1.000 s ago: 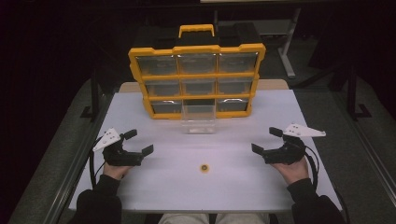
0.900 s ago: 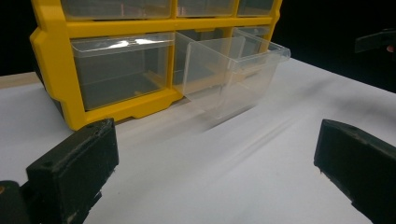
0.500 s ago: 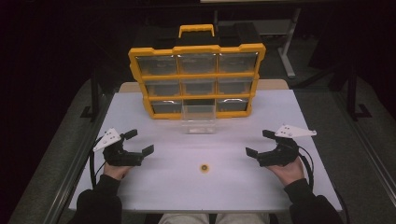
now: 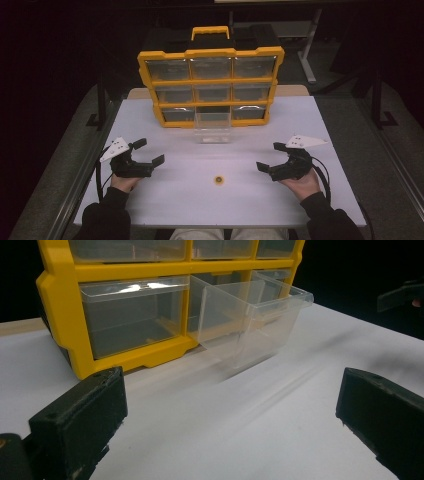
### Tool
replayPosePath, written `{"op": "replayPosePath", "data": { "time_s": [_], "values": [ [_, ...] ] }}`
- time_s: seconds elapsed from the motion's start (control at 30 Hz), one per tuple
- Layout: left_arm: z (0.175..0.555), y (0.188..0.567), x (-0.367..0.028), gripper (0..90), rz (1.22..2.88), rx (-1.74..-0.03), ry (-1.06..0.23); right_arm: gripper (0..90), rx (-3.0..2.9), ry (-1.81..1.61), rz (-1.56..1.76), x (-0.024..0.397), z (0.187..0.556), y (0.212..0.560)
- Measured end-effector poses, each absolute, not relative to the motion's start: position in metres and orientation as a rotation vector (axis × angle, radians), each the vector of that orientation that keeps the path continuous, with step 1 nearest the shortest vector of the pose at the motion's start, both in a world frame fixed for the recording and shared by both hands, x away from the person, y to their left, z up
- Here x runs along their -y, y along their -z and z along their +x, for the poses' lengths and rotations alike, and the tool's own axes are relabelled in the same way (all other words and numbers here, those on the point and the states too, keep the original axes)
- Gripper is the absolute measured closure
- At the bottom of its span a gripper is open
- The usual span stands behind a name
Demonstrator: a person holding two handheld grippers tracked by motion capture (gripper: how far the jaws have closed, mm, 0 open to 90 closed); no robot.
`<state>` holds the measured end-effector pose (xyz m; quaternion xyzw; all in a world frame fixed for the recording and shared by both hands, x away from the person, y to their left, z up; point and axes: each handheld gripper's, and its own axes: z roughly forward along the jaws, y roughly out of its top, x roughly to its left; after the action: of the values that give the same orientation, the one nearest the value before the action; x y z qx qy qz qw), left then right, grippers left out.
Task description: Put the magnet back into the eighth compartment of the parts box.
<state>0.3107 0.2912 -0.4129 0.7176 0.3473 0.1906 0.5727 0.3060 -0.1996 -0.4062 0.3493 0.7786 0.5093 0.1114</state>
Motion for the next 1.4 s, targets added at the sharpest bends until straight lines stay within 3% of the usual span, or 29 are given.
{"op": "replayPosePath", "data": {
  "time_s": [1.4],
  "values": [
    [0.311, 0.414, -0.288, 0.0, 1.698, -0.815, -0.444, 0.0, -2.543, -1.389, 0.868, 0.133, 0.314, 0.402]
  ]
}}
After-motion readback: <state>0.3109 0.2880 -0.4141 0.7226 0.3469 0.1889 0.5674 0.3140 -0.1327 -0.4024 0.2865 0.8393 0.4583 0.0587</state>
